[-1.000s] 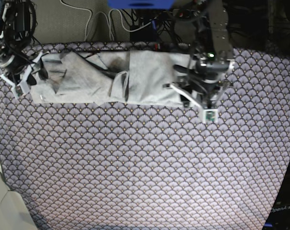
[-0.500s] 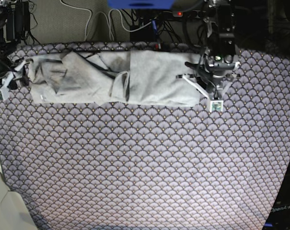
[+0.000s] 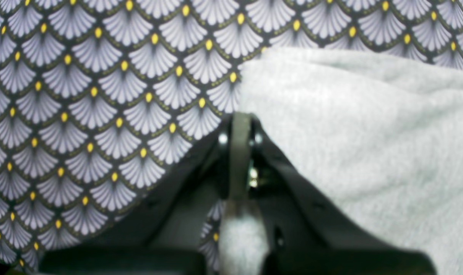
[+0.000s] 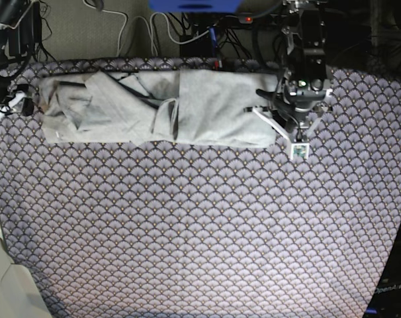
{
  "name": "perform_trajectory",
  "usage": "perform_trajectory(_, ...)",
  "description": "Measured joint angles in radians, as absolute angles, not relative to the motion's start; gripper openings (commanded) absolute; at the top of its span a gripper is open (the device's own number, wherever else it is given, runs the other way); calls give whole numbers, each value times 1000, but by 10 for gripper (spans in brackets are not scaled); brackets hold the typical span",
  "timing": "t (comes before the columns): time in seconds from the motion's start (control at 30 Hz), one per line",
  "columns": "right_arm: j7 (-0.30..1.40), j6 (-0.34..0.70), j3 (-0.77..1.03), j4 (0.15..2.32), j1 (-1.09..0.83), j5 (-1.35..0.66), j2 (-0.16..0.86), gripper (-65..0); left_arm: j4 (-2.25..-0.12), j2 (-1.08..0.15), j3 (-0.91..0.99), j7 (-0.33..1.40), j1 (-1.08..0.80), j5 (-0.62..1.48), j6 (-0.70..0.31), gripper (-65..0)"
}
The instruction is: Fold the T-shirt properly
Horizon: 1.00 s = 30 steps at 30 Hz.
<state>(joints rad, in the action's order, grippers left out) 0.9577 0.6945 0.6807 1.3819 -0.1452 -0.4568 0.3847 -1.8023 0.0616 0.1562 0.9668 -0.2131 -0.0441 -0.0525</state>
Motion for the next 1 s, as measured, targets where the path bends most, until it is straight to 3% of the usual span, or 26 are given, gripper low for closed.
perform_trajectory(0.4, 1065, 696, 679, 1581, -128, -469, 326, -272, -1802, 64, 156, 966, -212, -44, -52, -645)
perform_trajectory(1.0, 1129, 695, 681, 1515, -99, -453, 275, -272, -1802, 64, 156, 963, -213, -44, -52, -645)
